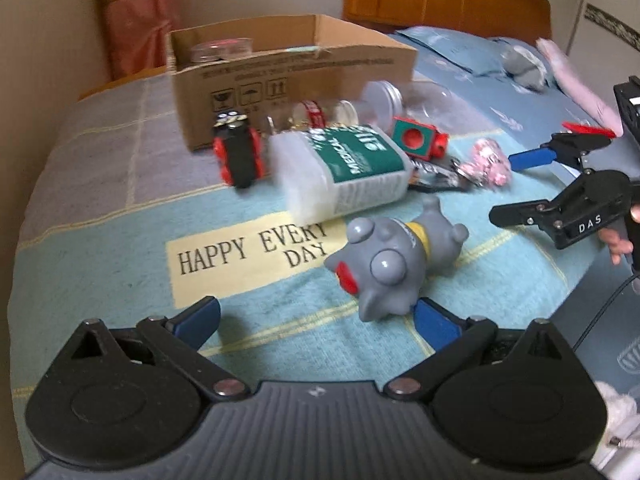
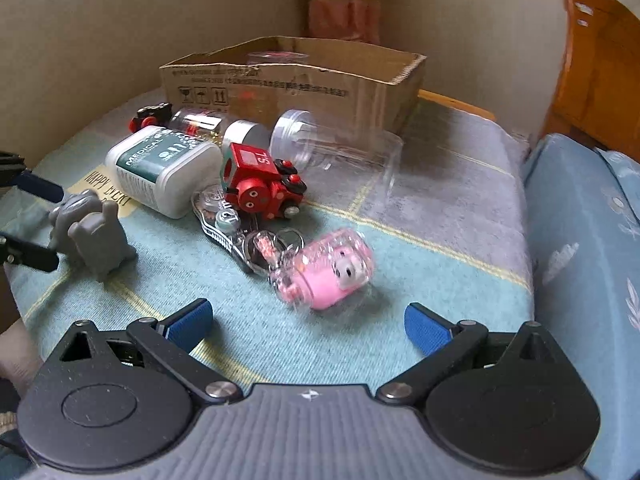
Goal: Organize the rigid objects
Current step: 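Move left tool to the grey figurine while right tool approaches the pink keychain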
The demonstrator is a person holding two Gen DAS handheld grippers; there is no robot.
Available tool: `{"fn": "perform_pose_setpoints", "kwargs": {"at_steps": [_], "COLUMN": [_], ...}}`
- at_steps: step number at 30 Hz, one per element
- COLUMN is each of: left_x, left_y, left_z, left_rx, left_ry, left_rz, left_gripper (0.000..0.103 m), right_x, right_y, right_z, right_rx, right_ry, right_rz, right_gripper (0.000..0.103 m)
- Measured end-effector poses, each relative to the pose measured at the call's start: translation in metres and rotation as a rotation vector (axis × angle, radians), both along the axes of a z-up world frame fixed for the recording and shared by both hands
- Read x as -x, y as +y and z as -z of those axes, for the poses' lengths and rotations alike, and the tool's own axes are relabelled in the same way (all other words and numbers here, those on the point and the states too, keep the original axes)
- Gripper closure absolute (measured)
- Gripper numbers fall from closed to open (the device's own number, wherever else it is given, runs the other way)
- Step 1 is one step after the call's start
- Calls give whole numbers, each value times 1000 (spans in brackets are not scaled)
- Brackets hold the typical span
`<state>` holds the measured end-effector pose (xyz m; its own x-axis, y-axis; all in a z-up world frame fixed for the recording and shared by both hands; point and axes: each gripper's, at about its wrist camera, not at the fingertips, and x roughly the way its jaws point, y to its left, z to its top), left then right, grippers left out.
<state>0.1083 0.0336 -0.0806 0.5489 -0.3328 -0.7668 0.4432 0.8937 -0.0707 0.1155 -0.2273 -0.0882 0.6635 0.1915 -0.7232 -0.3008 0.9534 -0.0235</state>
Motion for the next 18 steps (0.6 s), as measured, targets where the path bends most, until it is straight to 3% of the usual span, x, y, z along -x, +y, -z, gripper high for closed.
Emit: {"fn": "perform_pose_setpoints", "kwargs": {"at_steps": [10,18], "left_x": [2,9], "left_y": [0,-13], "left_z": [3,-1], "left_rx": [-5,-40], "left_ry": [17,24], "left_rz": [-29,41], "left_gripper": [1,1], "right_x": [-36,-12], "right_y": [10,20], "right_z": [-6,-11], "right_rx": [69,28], "right_ry": [17,110], "right_rz": [-139,-255], "right_gripper": [0,0]}}
